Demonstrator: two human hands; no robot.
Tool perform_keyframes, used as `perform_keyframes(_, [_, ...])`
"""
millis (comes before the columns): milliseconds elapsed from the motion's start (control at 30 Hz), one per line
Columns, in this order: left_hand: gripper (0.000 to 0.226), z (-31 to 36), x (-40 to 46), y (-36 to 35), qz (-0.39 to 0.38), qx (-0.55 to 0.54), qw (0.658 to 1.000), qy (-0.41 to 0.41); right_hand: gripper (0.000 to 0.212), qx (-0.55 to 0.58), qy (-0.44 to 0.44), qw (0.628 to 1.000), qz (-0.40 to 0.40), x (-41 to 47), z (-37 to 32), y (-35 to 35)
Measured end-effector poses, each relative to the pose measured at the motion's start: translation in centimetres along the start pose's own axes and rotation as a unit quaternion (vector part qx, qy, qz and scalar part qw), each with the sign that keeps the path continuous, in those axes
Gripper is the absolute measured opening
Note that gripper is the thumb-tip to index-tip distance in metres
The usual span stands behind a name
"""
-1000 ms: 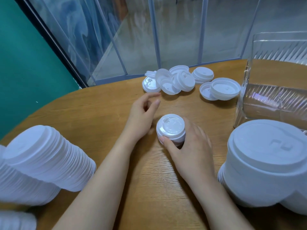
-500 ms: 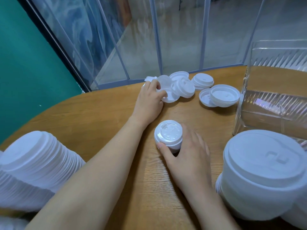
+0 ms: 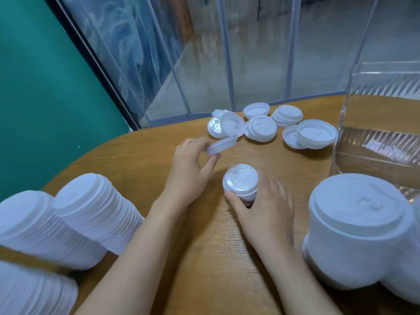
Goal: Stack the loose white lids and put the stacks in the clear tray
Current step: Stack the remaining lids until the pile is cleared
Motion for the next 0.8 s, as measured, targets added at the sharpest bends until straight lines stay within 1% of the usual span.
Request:
perform_keyframes(100, [0.006, 1.3, -1.7, 1.9, 0.008, -0.098, 0.994, 0.05, 0.076, 0.002, -0.001, 1.0, -0.002, 0.1, 0.0, 0.1])
perform_keyframes(167, [0.012, 1.9, -2.5, 2.6, 0.015, -0.178, 0.98, 0.094, 0.078, 0.006, -0.004, 1.0, -0.003, 0.1, 0.2, 0.2])
perform_keyframes(200, [0.015, 2.0, -2.9, 2.8, 0.024, -0.223, 0.968, 0.118, 0.078, 0.006, -0.004, 1.0, -0.004, 0.1, 0.2, 0.2])
perform_keyframes(267, [0.022, 2.2, -3.6, 2.8, 0.047, -0.322, 0.932, 0.162, 0.081, 0.0, -0.003, 1.0, -0.005, 0.0, 0.3, 0.2])
perform_keyframes(333, [0.025, 1.9, -4.0, 2.1, 0.058, -0.388, 0.897, 0.204, 0.082, 0.0, -0.001, 1.0, -0.004, 0.1, 0.3, 0.0])
perform_keyframes(367, [0.025, 1.7, -4.0, 1.6, 0.055, -0.398, 0.889, 0.222, 0.081, 0.001, 0.001, 1.0, -0.002, 0.1, 0.3, -0.1])
perform_keyframes(433, [0.025, 1.0, -4.1, 0.3, 0.033, -0.395, 0.882, 0.253, 0.081, -0.003, 0.006, 1.0, 0.003, 0.2, 0.2, -0.1])
perform_keyframes(467, [0.023, 0.7, -4.1, -0.4, 0.019, -0.381, 0.886, 0.264, 0.08, -0.008, 0.008, 1.0, 0.005, 0.2, 0.2, -0.1])
perform_keyframes(600, [0.013, -0.1, -4.6, -2.4, -0.019, -0.281, 0.922, 0.267, 0.077, -0.012, 0.011, 1.0, 0.015, 0.2, 0.2, 0.0])
perform_keyframes(700, [0.012, -0.1, -4.4, -2.7, -0.014, -0.261, 0.931, 0.253, 0.078, -0.009, 0.011, 1.0, 0.012, 0.4, 0.2, -0.1])
perform_keyframes(800, [0.013, -0.2, -4.1, -3.0, -0.027, -0.252, 0.936, 0.244, 0.088, 0.016, 0.004, 1.0, 0.001, 0.3, 0.2, -0.1])
Point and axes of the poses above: each hand's wrist, its own x-axis towards the middle knuckle, its own y-axis out of the back of the hand, z = x × y, the point moved 7 cm from there along x, towards the middle knuckle, and after that the axes turned 9 degrees about -x, right-handed, at the moved point
